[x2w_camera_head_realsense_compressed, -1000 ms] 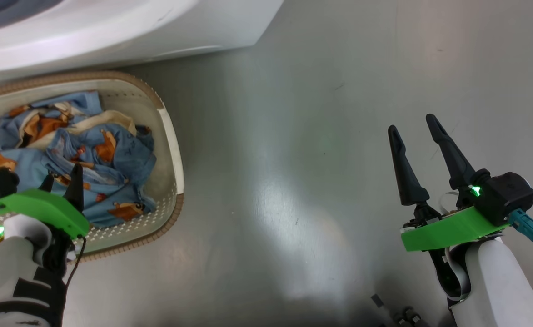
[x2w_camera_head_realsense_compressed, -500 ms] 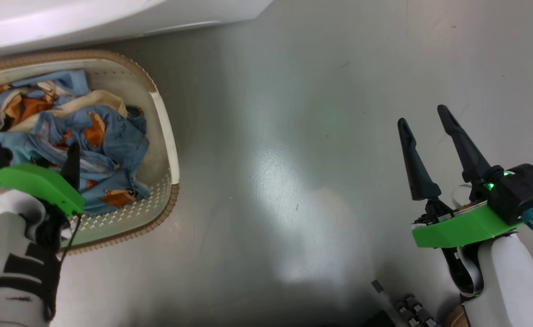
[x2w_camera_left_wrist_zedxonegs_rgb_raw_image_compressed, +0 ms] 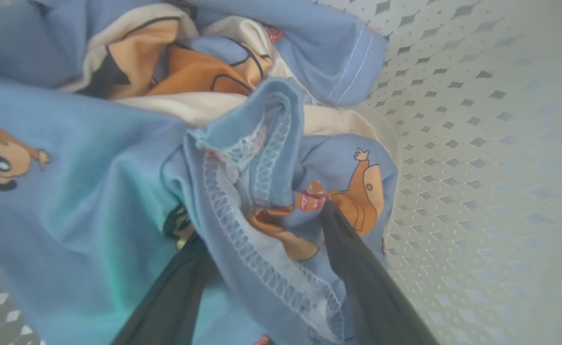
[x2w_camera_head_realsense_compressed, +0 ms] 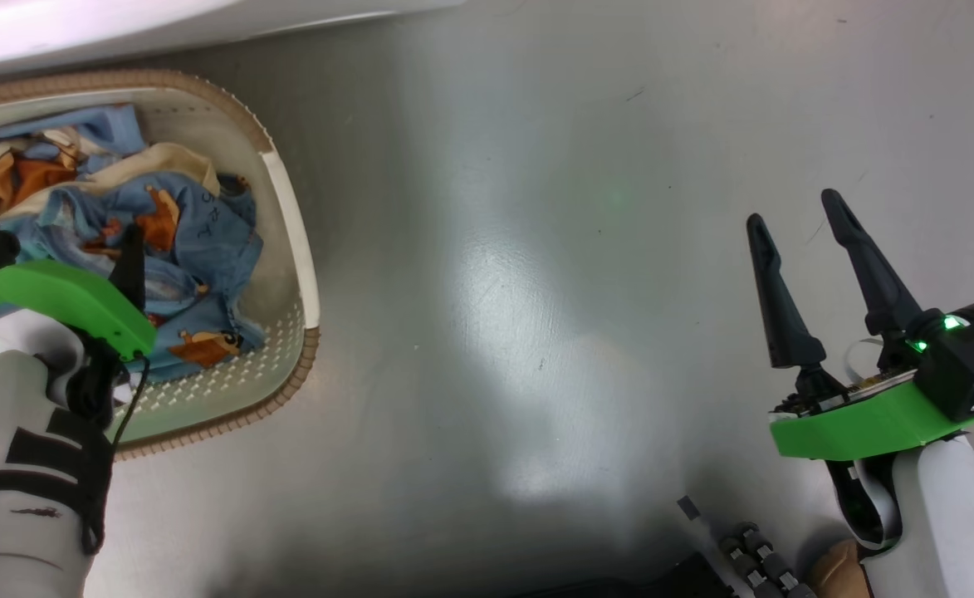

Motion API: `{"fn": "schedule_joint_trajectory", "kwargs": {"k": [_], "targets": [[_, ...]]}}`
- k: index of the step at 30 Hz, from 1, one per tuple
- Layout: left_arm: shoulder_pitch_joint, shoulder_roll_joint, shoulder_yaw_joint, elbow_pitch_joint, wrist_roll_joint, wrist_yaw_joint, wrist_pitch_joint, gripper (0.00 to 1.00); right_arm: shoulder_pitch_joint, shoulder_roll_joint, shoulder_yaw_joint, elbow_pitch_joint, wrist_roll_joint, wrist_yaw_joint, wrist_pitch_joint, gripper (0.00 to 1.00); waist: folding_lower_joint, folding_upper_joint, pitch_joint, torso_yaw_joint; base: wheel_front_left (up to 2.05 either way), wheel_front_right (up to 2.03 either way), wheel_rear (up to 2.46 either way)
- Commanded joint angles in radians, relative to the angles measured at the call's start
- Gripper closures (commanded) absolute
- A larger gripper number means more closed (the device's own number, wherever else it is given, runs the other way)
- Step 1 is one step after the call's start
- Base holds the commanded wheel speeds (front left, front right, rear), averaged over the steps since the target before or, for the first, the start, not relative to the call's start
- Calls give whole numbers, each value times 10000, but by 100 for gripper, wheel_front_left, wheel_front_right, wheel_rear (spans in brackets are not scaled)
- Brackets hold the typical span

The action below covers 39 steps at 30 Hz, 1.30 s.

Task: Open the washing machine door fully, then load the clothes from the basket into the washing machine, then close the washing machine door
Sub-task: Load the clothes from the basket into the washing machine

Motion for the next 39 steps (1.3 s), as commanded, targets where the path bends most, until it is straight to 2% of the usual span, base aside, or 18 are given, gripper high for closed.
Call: {"fn": "schedule_joint_trajectory", "kwargs": {"k": [1,2,3,4,8,9,18,30,33,39], "targets": [[232,392,117,26,20,70,-48,7,557,-91,108,-252,-82,17,-48,0,0,-1,27,18,0,0,0],[206,373,99,41,22,103,-43,25,593,-109,75,-292,-84,17,-48,0,0,-1,41,30,0,0,0],[181,345,79,53,23,124,-34,48,632,-127,27,-329,-84,17,-48,0,0,-1,50,51,0,0,0],[155,315,53,64,29,140,-31,53,674,-145,-25,-363,-81,17,-48,0,0,-1,61,74,0,0,0],[83,185,-35,97,38,186,-89,95,812,-195,-179,-469,-88,17,-48,0,0,-1,103,174,0,0,0],[80,152,-49,104,32,189,-116,100,830,-192,-195,-476,-99,17,-48,0,0,-1,105,197,0,0,0],[516,-155,-116,143,-114,128,-451,100,716,-136,-123,-210,-52,17,-48,0,0,-1,-299,535,0,0,0],[1773,-508,-82,-40,-398,-70,-1393,100,622,-20,4,355,156,17,-48,0,0,-1,-1903,979,0,0,0],[2291,-546,-31,-343,-444,-94,-1455,100,684,61,47,515,211,17,-48,0,0,-1,-2494,1049,0,0,0],[3823,-510,520,-2163,-264,-61,-1466,100,982,275,99,781,332,17,-48,0,0,-1,-3766,1089,0,0,0]]}}
